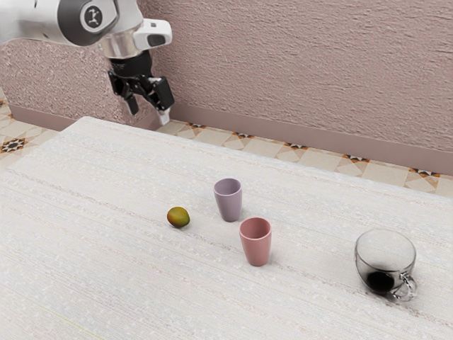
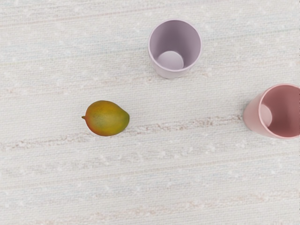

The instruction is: Place the left cup onto the right cup

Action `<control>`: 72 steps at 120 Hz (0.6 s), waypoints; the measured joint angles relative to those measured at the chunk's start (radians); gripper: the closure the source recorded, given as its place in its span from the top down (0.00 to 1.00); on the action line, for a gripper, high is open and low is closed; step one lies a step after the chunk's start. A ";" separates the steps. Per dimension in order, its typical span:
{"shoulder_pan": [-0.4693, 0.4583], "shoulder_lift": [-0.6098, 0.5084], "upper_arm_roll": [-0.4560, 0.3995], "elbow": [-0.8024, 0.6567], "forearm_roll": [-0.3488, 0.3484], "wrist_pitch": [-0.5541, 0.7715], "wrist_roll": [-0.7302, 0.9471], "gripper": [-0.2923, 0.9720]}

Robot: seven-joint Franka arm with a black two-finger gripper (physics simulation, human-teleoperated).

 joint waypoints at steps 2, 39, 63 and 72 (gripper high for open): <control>-0.001 0.001 0.000 0.000 0.000 0.000 0.000 0.77; -0.025 0.067 0.001 0.042 -0.003 0.005 -0.003 0.77; 0.027 0.329 -0.004 0.258 -0.002 0.021 -0.001 0.77; 0.027 0.396 -0.021 0.289 0.000 0.043 0.000 0.77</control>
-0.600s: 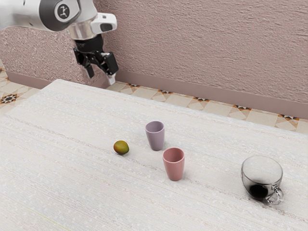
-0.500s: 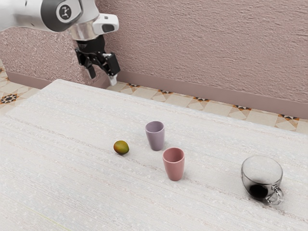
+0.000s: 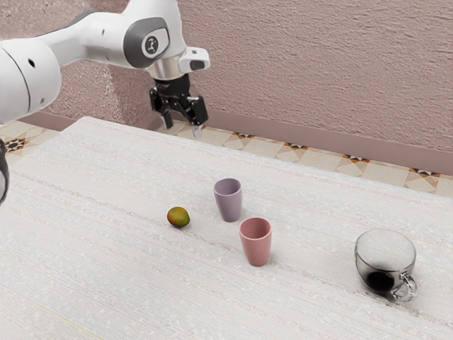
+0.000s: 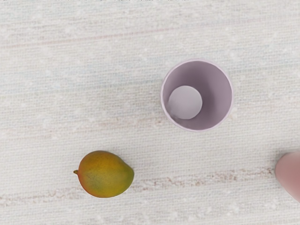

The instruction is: Place the left cup onto the right cup

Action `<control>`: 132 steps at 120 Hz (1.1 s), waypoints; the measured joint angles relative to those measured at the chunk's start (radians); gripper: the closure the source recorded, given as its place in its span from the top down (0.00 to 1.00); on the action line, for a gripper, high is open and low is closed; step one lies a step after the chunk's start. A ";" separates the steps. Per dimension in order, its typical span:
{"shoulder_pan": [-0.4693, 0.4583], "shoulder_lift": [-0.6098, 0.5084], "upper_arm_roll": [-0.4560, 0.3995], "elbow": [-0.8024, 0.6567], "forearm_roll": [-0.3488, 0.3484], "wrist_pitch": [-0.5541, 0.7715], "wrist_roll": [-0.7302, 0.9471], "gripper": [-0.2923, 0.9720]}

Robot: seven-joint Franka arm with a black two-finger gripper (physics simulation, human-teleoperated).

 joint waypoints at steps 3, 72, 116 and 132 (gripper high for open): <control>-0.001 0.018 -0.005 0.006 0.001 0.006 0.000 0.77; -0.005 0.383 -0.015 0.178 0.005 0.146 0.006 0.77; -0.004 0.455 -0.012 0.176 0.003 0.215 0.004 0.43; -0.005 0.455 -0.013 0.176 0.002 0.229 0.002 0.27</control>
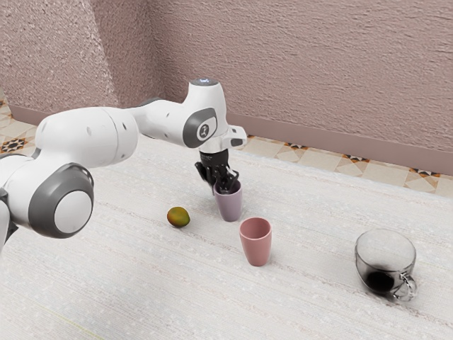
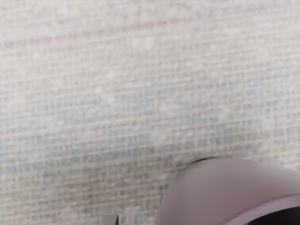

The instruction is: Place the left cup onto the right cup

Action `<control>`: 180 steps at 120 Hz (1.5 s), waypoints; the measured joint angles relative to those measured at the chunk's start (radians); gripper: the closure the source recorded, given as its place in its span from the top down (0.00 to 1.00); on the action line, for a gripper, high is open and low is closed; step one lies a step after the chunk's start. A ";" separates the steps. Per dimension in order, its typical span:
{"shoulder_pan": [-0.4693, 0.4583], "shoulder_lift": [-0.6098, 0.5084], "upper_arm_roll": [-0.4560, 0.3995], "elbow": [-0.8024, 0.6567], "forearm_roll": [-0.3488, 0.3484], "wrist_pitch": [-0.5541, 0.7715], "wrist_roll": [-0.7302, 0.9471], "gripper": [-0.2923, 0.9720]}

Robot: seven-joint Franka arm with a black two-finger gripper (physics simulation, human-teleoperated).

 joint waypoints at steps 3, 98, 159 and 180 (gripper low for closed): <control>0.000 0.000 0.000 0.000 0.000 0.002 0.000 0.26; -0.075 -0.528 -0.031 -0.432 -0.029 -0.002 -0.005 0.15; -0.155 -0.434 -0.037 -0.419 -0.076 0.011 -0.009 0.15; -0.155 -0.404 -0.039 -0.413 -0.078 0.014 -0.010 0.15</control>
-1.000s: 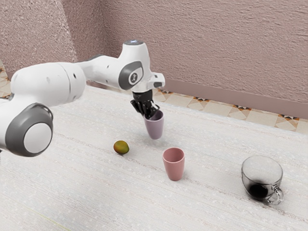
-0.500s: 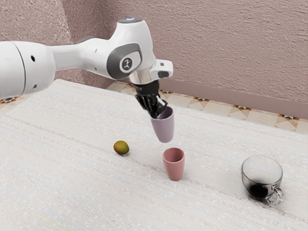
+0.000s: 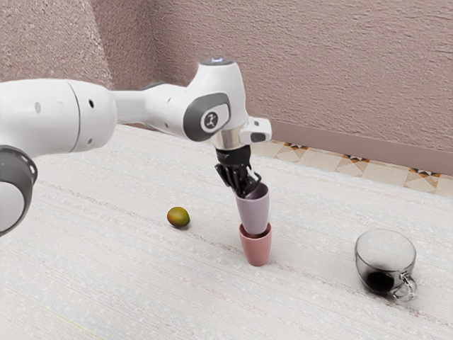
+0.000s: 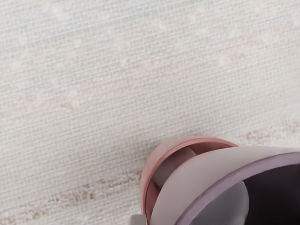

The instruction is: Place the left cup onto the right cup

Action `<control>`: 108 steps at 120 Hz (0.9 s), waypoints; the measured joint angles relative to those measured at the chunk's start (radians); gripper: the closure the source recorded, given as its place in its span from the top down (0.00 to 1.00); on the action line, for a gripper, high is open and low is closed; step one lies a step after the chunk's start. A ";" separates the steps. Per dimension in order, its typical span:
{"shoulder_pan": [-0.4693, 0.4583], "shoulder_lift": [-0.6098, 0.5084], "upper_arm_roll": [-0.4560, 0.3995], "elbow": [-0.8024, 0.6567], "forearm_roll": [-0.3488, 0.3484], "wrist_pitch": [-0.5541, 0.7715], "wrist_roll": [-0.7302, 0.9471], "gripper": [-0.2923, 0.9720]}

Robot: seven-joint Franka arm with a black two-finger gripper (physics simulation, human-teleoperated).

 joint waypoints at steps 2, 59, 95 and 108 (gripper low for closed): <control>0.000 0.004 0.000 0.000 0.000 0.000 0.000 0.15; -0.011 0.018 0.000 -0.006 -0.006 0.056 0.004 0.56; -0.022 -0.198 0.007 -0.046 -0.001 -0.036 0.007 0.72; 0.004 -0.264 0.042 -0.052 0.015 -0.108 0.008 0.74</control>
